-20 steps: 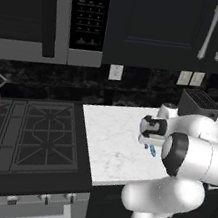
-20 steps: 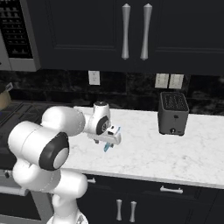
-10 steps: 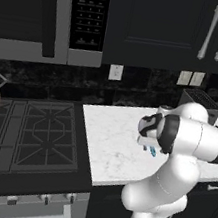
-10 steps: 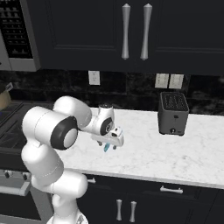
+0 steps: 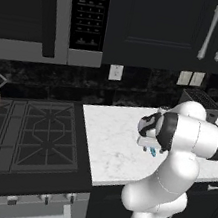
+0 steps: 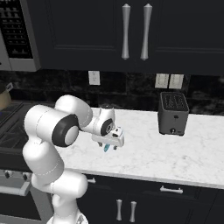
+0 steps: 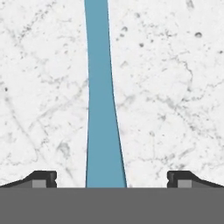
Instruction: Put the garlic and sweet potato in the pot. Retrieve the spatula and lightly stir the vegetables in the pot.
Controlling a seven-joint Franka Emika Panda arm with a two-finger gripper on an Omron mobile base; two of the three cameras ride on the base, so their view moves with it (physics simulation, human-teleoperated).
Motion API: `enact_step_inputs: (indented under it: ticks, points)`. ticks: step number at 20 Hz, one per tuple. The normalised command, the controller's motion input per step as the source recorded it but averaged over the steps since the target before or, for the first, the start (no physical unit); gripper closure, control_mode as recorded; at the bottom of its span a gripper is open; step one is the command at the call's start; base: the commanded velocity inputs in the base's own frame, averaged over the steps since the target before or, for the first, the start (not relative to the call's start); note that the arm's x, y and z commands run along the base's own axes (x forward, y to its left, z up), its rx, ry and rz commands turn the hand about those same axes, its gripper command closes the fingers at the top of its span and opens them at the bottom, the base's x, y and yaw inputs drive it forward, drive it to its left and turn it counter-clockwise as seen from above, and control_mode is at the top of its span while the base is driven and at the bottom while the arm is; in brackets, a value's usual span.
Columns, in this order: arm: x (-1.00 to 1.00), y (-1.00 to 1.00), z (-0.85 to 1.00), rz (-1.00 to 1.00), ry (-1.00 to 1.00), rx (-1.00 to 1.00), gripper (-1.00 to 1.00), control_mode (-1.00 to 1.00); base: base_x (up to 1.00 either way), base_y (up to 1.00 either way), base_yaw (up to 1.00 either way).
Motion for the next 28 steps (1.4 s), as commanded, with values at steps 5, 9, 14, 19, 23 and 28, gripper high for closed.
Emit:
enact_step_inputs:
  ticks: [5, 9, 14, 19, 23, 28]
  points:
    - [0.07, 0.00, -0.17, 0.00, 0.00, 0.00, -1.00, -1.00, 0.00, 0.00, 0.00]
    - [0.05, 0.00, -0.24, 0.00, 0.00, 0.00, -1.00, -1.00, 0.00, 0.00, 0.00]
    - [0.00, 0.00, -0.20, 0.00, 0.00, 0.00, -1.00, -1.00, 0.00, 0.00, 0.00]
    - [0.00, 0.00, -0.10, 0.00, 0.00, 0.00, 1.00, -1.00, 0.00, 0.00, 0.00]
    - [0.00, 0.00, 0.00, 0.00, 0.00, 0.00, 1.00, -1.00, 0.00, 0.00, 0.00]
    - [0.00, 0.00, -0.03, 0.00, 0.02, 0.00, 1.00, -1.00, 0.00, 0.00, 0.00]
